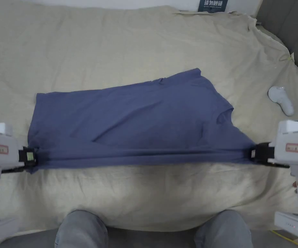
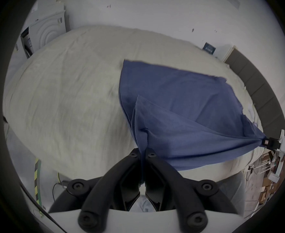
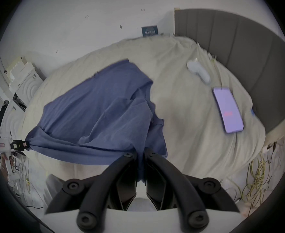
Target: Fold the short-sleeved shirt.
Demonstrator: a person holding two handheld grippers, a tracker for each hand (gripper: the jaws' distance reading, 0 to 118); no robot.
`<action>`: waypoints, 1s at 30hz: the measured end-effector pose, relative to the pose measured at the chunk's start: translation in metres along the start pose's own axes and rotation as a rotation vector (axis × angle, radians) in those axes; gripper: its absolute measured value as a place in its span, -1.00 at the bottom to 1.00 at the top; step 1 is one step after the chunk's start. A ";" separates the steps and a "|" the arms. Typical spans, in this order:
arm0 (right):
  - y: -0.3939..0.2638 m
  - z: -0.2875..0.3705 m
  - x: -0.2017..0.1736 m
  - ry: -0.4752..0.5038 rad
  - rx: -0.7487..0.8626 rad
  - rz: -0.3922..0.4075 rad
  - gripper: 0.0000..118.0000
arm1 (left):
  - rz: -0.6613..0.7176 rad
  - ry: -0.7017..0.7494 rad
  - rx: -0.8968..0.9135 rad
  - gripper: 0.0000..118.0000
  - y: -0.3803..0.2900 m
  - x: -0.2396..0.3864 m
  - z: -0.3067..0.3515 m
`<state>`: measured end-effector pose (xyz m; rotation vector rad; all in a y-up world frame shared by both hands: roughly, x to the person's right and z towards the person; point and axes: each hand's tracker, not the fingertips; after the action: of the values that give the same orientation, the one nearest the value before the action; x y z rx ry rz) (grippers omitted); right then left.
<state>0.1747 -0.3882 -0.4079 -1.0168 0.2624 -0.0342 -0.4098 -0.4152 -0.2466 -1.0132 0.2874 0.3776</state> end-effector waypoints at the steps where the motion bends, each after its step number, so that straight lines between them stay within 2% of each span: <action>1: -0.011 -0.009 0.000 -0.007 -0.018 -0.001 -0.90 | 0.003 0.013 -0.008 -1.00 -0.008 -0.002 -0.005; 4: -0.035 -0.034 0.000 -0.039 -0.069 -0.011 -0.90 | 0.039 0.017 -0.028 -0.99 -0.026 -0.006 -0.017; 8: -0.041 -0.039 0.003 -0.020 -0.053 -0.075 -0.87 | 0.071 0.054 0.002 -0.68 -0.030 -0.001 -0.013; 9: -0.038 -0.035 0.004 -0.018 -0.049 -0.083 -0.77 | 0.035 0.113 -0.001 -0.36 -0.030 -0.001 -0.011; 10: -0.035 -0.030 0.006 -0.019 -0.039 -0.084 -0.36 | 0.003 0.143 0.011 0.20 -0.030 -0.002 -0.007; 11: -0.031 -0.024 0.007 -0.029 -0.019 -0.072 0.12 | -0.001 0.156 0.039 0.52 -0.029 -0.004 0.000; 12: -0.026 -0.016 0.008 -0.059 0.010 -0.060 0.56 | 0.016 0.165 0.069 0.76 -0.027 -0.007 0.008; 13: -0.021 -0.003 0.007 -0.083 0.054 -0.051 0.74 | 0.049 0.156 0.114 0.86 -0.023 -0.010 0.019; 16: -0.002 0.030 0.004 -0.122 0.171 -0.009 0.74 | 0.140 0.115 0.231 0.86 -0.006 -0.014 0.050; 18: 0.007 0.052 -0.001 -0.124 0.255 0.004 0.74 | 0.138 0.083 0.321 0.86 0.004 -0.007 0.069; 23: 0.008 0.095 -0.024 -0.072 0.454 0.071 0.75 | 0.027 0.096 0.544 0.85 0.005 0.034 0.097; 26: -0.006 0.103 -0.041 -0.102 0.556 0.137 0.75 | -0.050 0.100 0.680 0.82 -0.010 0.060 0.100; 28: -0.018 0.102 -0.049 -0.130 0.592 0.183 0.74 | -0.109 0.119 0.731 0.69 -0.022 0.075 0.098; 30: -0.030 0.098 -0.054 -0.134 0.599 0.179 0.66 | -0.154 0.105 0.749 0.33 -0.034 0.086 0.093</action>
<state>0.1485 -0.3143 -0.3230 -0.3959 0.2014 0.1130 -0.3123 -0.3358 -0.2088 -0.3138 0.4026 0.0563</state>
